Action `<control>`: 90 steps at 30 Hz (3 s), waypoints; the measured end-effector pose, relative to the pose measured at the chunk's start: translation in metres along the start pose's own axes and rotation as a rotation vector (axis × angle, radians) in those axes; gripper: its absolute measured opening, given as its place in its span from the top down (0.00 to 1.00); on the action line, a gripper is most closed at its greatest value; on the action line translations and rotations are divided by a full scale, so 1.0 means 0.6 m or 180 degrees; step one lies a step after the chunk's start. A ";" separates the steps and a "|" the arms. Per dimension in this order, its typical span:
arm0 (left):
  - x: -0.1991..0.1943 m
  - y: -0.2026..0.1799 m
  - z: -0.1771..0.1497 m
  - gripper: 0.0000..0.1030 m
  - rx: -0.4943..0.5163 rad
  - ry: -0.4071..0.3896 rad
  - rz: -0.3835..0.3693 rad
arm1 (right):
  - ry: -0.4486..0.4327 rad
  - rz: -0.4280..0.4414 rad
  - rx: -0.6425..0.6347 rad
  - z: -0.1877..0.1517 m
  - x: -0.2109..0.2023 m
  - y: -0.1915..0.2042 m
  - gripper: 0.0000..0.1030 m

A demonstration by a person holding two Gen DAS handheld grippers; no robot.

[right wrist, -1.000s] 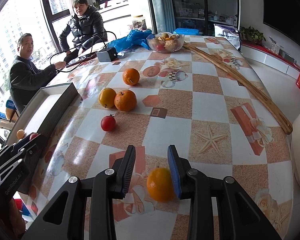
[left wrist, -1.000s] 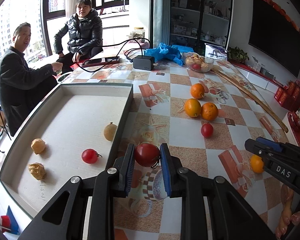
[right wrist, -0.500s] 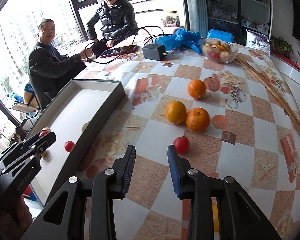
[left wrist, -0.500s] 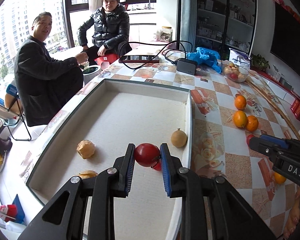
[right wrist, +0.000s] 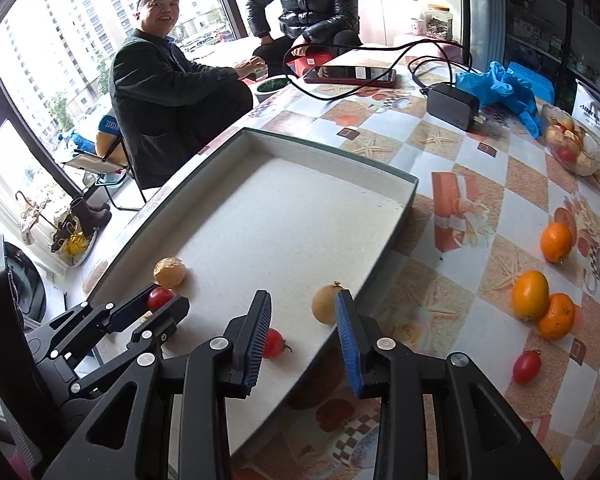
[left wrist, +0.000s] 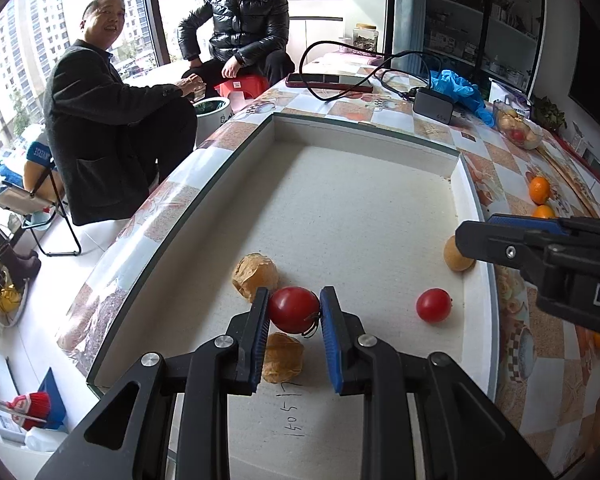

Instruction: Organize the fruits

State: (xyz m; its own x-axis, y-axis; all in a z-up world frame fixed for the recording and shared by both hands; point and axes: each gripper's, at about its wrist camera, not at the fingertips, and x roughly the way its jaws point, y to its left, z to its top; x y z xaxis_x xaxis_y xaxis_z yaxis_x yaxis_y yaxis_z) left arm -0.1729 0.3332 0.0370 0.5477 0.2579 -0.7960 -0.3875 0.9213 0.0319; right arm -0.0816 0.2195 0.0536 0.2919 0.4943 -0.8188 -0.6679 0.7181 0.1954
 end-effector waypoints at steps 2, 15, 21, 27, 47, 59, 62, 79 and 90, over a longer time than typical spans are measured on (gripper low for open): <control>0.004 0.007 -0.001 0.73 -0.0009 0.0033 -0.0010 | 0.0059 0.0018 -0.0029 0.006 0.013 0.010 0.66; 0.017 0.018 -0.009 0.25 0.0008 0.0036 0.0000 | 0.0244 0.0047 -0.0046 0.017 0.049 0.025 0.61; 0.012 0.015 -0.003 0.23 -0.0006 0.0028 0.0006 | -0.0051 -0.0059 0.0054 0.016 0.001 0.002 0.04; -0.007 -0.005 0.007 0.23 0.0061 -0.0031 -0.0041 | -0.0112 -0.0436 0.0334 -0.011 -0.044 -0.085 0.04; -0.043 -0.182 0.002 0.22 0.0643 -0.0042 -0.0435 | -0.0027 -0.1155 0.0556 -0.225 -0.104 -0.248 0.16; -0.046 -0.211 -0.001 0.23 0.0732 -0.0045 -0.0482 | -0.0188 -0.1002 0.0687 -0.216 -0.121 -0.249 0.74; -0.045 -0.213 -0.002 0.23 0.0748 -0.0042 -0.0491 | -0.0222 -0.0958 0.0672 -0.209 -0.125 -0.246 0.74; -0.071 -0.243 -0.069 0.22 0.1280 -0.0274 -0.0815 | -0.0234 -0.0182 0.0918 -0.110 -0.121 -0.232 0.74; -0.043 -0.259 -0.093 0.22 0.1397 -0.0186 -0.0830 | -0.0085 -0.1017 0.0664 -0.193 -0.131 -0.244 0.20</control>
State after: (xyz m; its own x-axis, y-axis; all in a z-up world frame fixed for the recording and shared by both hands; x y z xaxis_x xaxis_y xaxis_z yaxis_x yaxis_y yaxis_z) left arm -0.1685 0.1671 0.0188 0.6301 0.0075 -0.7765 0.1085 0.9893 0.0976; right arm -0.0862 0.0188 0.0266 0.4824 0.2398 -0.8425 -0.3875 0.9210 0.0403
